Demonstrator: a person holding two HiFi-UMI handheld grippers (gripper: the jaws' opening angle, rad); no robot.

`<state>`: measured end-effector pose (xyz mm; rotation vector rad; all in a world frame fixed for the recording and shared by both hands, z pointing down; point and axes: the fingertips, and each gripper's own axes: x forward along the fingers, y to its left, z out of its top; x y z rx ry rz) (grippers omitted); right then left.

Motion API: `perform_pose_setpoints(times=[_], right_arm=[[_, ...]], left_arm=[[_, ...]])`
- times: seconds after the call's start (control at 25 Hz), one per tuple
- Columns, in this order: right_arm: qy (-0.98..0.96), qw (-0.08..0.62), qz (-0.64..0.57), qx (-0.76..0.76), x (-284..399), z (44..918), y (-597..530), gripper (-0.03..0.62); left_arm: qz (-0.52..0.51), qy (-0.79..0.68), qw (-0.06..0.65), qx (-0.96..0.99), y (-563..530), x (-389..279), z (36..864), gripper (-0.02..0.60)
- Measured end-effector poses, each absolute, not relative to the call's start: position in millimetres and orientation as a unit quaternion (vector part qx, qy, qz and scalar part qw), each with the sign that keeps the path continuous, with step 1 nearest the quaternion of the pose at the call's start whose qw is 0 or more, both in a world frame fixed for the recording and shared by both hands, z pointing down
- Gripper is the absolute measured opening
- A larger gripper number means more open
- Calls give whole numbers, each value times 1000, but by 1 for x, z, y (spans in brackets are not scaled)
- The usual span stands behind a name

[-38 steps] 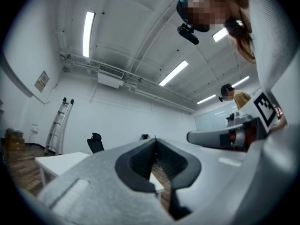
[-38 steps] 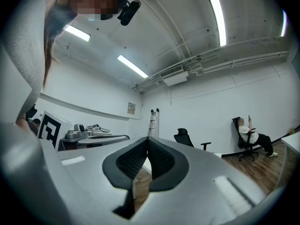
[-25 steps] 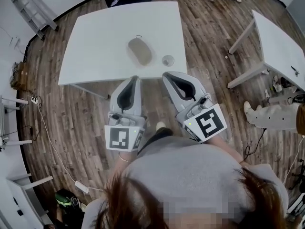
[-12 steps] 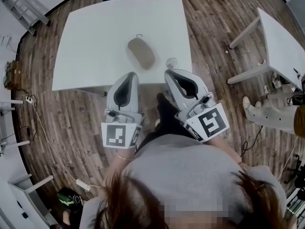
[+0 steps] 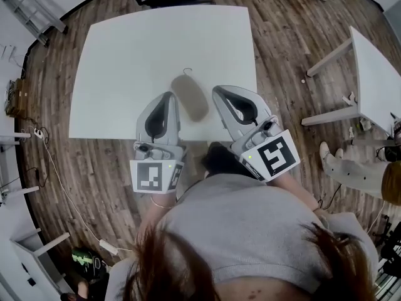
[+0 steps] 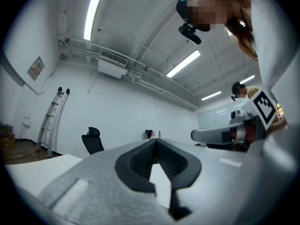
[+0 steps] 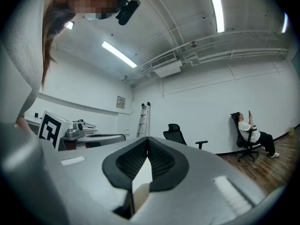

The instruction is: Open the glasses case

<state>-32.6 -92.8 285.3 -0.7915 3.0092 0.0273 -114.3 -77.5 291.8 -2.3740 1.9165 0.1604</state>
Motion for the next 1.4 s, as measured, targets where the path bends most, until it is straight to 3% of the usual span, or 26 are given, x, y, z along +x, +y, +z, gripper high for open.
perform_pose_setpoints(times=[0.36,0.72,0.76,0.84,0.92,1.04,1.4], right_arm=[[976,14,6,-216,-55,286,-167,5],[979,2,-5,-203,-87,287,-184,5],[979,2,-5,-204,-87,286,-185,5],[978,3,-6,-208,-88,286,-190,5],[977,2,-9,-214,-89,287,-194,5],[975,-1,-11,-220,-91,288,-197,5],[970,-18,-27,-241,-94,297,-208,5]], left_arm=[[50,651,56,-756,-146,-129,281,3],[34,659,-1,-752,-160,-159,298,3],[26,659,-23,-751,-162,-161,307,61],[4,660,-83,-747,-167,-167,333,300],[-21,663,-146,-734,-167,-172,365,429],[-54,666,-216,-712,-162,-173,406,477],[-160,607,-364,-687,-162,-114,504,528]])
